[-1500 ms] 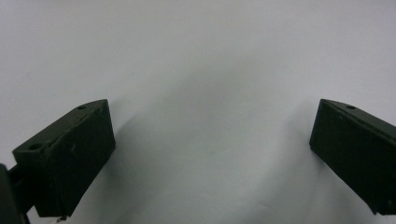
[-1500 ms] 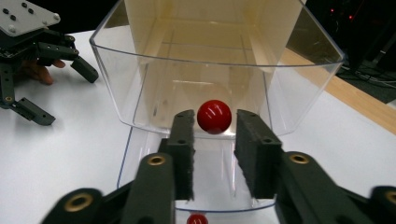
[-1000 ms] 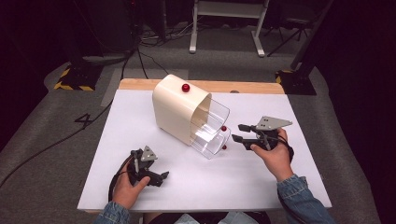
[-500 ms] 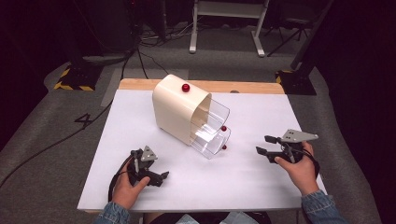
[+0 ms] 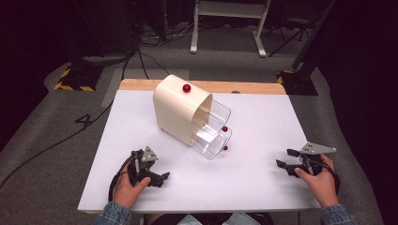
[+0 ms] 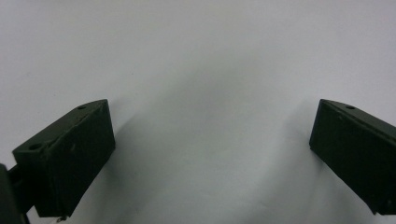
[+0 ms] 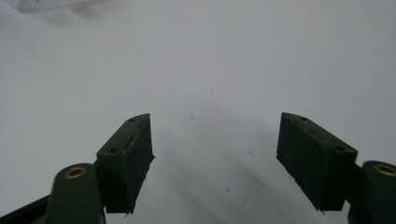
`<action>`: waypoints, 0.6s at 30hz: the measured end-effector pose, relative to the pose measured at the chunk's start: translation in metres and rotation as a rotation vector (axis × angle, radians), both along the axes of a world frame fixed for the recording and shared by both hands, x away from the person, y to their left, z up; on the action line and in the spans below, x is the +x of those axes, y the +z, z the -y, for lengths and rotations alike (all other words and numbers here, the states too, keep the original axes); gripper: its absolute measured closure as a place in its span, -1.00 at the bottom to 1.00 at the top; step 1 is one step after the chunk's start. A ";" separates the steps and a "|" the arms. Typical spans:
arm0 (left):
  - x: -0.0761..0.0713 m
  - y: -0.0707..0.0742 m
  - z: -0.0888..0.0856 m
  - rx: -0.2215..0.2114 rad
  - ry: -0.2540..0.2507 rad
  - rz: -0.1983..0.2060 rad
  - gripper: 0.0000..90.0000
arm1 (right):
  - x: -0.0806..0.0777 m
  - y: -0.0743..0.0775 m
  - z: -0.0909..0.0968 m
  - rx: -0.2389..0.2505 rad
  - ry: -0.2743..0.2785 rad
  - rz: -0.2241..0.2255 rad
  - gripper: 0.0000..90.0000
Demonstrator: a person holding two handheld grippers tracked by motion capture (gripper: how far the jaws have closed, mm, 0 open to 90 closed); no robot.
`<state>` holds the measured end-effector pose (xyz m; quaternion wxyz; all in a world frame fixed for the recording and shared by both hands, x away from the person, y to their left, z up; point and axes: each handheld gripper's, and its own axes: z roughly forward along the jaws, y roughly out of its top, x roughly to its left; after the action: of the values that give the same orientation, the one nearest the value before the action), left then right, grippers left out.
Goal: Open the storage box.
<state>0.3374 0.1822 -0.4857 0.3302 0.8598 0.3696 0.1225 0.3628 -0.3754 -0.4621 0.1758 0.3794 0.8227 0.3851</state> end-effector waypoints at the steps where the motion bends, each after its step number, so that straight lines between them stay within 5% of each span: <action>1: 0.000 0.000 0.000 0.000 0.000 0.000 -1.00 | 0.000 -0.003 0.002 -0.002 -0.003 -0.014 -0.42; 5: 0.000 0.000 0.000 0.000 0.000 0.000 -1.00 | -0.002 -0.014 0.011 -0.034 -0.003 -0.056 -0.54; 18: -0.001 0.000 0.000 0.006 0.003 0.006 -1.00 | -0.006 -0.020 0.010 -0.063 -0.012 -0.026 -0.71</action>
<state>0.3368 0.1818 -0.4857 0.3283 0.8600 0.3695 0.1266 0.3571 -0.3849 -0.4820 0.1794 0.3837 0.8342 0.3531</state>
